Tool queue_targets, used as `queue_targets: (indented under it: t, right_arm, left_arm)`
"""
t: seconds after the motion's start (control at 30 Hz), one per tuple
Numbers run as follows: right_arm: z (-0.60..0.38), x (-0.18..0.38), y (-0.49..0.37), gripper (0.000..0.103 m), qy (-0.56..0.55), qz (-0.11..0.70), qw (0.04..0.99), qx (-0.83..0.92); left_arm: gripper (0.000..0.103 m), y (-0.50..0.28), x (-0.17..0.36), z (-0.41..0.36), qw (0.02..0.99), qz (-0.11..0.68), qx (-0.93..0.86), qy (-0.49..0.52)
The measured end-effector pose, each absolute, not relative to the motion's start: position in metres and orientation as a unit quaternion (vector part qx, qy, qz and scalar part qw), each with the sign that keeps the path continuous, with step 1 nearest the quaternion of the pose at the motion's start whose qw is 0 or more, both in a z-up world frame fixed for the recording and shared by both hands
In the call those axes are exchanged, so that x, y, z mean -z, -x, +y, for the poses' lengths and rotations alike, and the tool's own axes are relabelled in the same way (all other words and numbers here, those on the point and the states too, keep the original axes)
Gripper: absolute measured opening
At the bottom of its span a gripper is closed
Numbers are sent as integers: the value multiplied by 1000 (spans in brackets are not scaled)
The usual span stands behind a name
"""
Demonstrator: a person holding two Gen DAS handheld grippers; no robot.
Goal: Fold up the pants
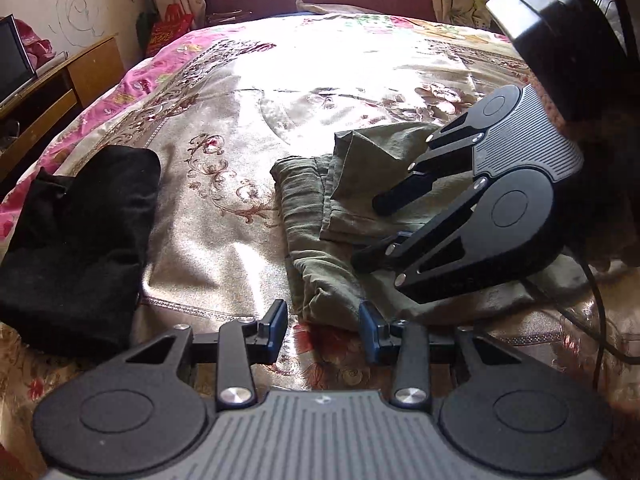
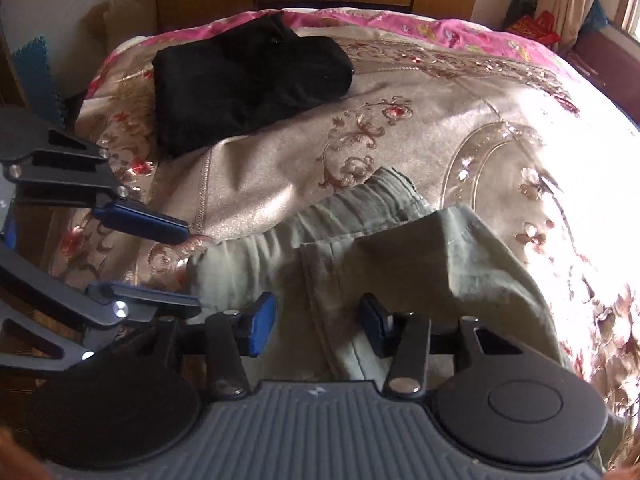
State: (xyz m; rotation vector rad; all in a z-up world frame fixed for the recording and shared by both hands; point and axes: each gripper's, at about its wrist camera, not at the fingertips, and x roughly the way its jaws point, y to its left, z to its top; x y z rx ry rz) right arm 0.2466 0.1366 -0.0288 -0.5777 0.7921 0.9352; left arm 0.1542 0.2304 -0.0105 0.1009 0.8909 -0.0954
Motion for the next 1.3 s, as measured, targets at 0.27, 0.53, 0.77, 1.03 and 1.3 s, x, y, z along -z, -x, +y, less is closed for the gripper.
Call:
queue_targets:
  t: [0.27,0.53,0.77,1.03,1.3]
  right_arm:
    - [142,37,-240,46,321,343,784,-407]
    - [137,37,-261,9,293,374,788,-391]
    - [120,3,-260,5,210,396,786,-426]
    - [136,20,-235,6,231,391,750,-481]
    - [80,-4,-244,30,195,407,773,-445]
  left_arm:
    - [53,-151,8,233,903,426,43,-45]
    - [53,-152,11,238,904,424,37,-35]
    - [53,-149,-1,242,909,414,32,-39]
    - [54,-154,-10,236,916,397,38,-46]
    - [54,-177,-29,207,935,335,90,-67]
